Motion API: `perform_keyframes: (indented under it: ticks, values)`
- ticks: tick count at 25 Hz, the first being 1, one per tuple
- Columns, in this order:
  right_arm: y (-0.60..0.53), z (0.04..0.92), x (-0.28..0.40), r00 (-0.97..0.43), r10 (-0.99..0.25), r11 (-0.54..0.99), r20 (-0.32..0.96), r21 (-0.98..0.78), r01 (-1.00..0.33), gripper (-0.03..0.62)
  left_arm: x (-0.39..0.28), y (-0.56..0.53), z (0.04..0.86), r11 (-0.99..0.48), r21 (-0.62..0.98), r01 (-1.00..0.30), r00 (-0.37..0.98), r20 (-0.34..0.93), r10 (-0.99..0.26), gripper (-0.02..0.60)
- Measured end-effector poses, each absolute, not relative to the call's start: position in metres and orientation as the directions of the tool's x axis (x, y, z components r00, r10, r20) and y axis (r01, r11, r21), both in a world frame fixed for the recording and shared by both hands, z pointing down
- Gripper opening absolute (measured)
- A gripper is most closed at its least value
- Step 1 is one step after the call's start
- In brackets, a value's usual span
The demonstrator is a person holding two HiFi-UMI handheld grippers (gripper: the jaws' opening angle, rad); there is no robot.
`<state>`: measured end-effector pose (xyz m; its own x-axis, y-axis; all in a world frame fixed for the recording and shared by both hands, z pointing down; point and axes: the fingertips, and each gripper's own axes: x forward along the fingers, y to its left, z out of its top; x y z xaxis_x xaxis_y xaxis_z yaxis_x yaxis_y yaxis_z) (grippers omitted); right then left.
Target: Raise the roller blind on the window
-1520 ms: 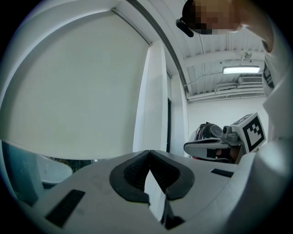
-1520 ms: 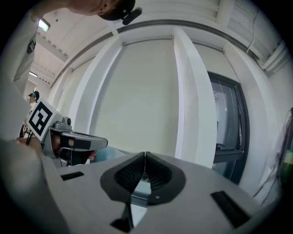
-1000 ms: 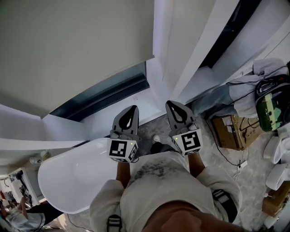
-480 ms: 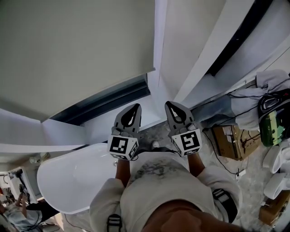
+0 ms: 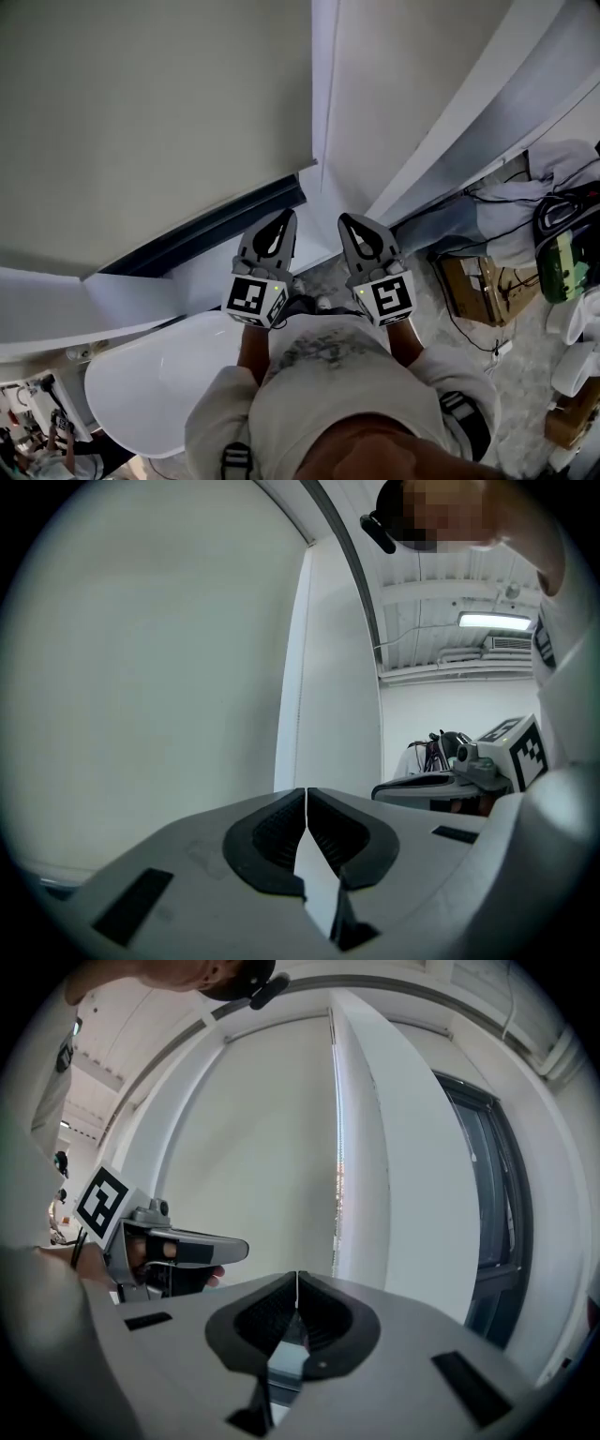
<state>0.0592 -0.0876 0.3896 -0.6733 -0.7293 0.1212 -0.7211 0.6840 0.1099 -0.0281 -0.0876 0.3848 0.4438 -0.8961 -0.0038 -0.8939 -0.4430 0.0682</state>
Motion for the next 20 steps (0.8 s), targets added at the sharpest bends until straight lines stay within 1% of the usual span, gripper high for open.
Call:
perform_keyframes:
  ticks: [7, 12, 16, 20]
  values:
    - [-0.105, 0.395, 0.053, -0.652, -0.746, 0.665, 0.136, 0.101, -0.740, 0.063, -0.023, -0.122, 0.386, -0.514, 0.063, -0.856, 0.515, 0.000, -0.857, 0.011]
    - [-0.117, 0.394, 0.043, -0.643, -0.757, 0.653, 0.117, 0.108, -0.749, 0.063, -0.022, -0.142, 0.385, -0.559, 0.061, -0.827, 0.560, 0.006, -0.828, 0.013]
    - [-0.121, 0.402, 0.042, -0.624, -0.768, 0.638, 0.140, 0.100, -0.763, 0.063, -0.018, -0.153, 0.390, -0.585, 0.061, -0.809, 0.586, 0.002, -0.810, 0.050]
    - [-0.120, 0.403, 0.041, -0.610, -0.781, 0.624, 0.131, 0.122, -0.772, 0.063, -0.015, -0.158, 0.391, -0.612, 0.060, -0.788, 0.613, -0.004, -0.790, 0.065]
